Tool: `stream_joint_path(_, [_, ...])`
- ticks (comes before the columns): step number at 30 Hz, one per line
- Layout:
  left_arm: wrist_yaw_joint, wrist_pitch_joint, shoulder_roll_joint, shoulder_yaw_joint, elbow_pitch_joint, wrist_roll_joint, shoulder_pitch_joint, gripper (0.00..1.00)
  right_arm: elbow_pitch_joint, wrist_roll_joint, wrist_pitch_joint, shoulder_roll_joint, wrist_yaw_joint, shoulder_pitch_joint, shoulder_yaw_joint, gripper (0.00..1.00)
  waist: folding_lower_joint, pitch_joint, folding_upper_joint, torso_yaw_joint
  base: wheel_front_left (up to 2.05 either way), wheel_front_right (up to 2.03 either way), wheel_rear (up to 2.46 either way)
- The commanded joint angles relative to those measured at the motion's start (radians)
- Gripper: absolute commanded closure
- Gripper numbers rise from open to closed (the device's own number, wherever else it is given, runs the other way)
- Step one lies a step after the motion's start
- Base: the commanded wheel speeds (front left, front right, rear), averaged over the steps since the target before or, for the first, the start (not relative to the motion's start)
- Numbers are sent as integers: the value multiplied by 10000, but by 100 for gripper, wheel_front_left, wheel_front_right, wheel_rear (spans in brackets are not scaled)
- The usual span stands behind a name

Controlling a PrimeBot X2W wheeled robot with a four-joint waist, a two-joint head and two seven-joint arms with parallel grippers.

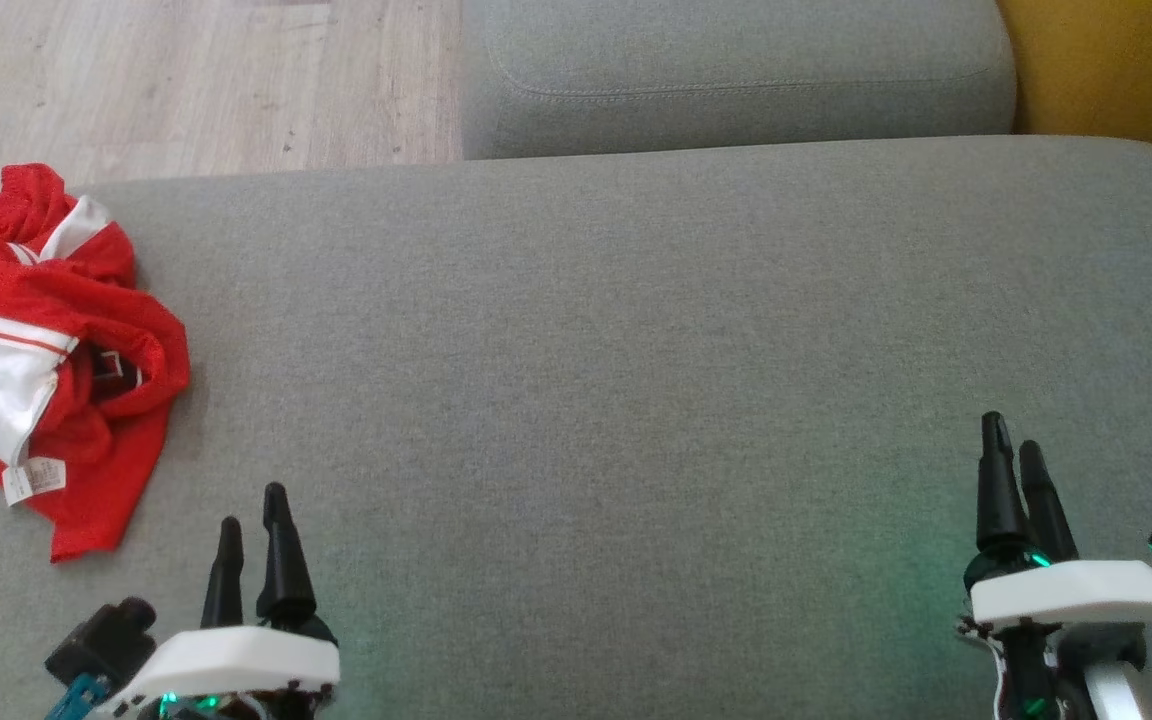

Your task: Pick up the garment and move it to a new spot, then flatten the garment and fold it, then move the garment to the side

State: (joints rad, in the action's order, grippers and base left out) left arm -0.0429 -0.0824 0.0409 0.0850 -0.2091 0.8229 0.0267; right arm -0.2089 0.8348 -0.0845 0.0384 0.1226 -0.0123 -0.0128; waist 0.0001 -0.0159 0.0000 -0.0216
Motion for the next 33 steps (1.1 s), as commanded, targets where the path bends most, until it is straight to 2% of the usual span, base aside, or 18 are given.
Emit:
stream_joint_path(1, [20, -164, 62, -93, 298, -357, -207, 0, 387, -362, -153, 72, 45, 223, 178, 0, 0, 4, 0, -4, 0, 0, 0])
stream_joint_path(33, [299, -1114, 80, 353, -470, -3754, 8, 0, -478, -4715, -1097, 98, 66, 278, 1084, 0, 0, 80, 0, -124, 0, 0, 0])
